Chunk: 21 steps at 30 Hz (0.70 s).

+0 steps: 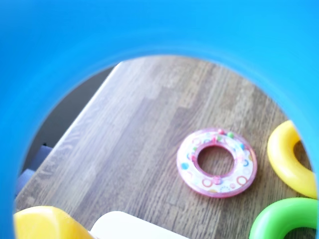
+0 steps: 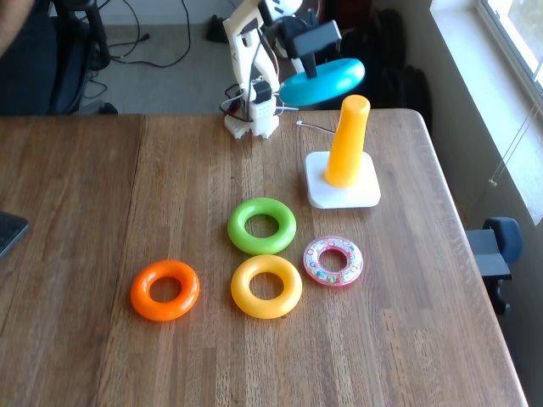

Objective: Pick and place the blue ring

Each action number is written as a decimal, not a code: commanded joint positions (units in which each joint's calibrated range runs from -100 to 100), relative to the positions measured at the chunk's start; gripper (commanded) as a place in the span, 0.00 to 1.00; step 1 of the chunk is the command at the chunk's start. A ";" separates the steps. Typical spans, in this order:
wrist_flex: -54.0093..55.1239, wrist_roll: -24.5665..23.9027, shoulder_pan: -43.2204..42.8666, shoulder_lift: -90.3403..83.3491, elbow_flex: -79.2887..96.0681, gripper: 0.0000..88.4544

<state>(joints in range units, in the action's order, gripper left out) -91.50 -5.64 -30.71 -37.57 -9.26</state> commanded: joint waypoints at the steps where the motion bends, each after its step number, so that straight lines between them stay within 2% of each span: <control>1: -0.47 -0.10 -3.91 0.54 -5.59 0.03; 10: -0.72 -1.17 -11.01 0.96 -5.59 0.03; 21: -3.31 -1.27 -11.66 1.71 -4.78 0.03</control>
<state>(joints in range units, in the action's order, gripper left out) -94.84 -7.06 -41.90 -36.21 -9.26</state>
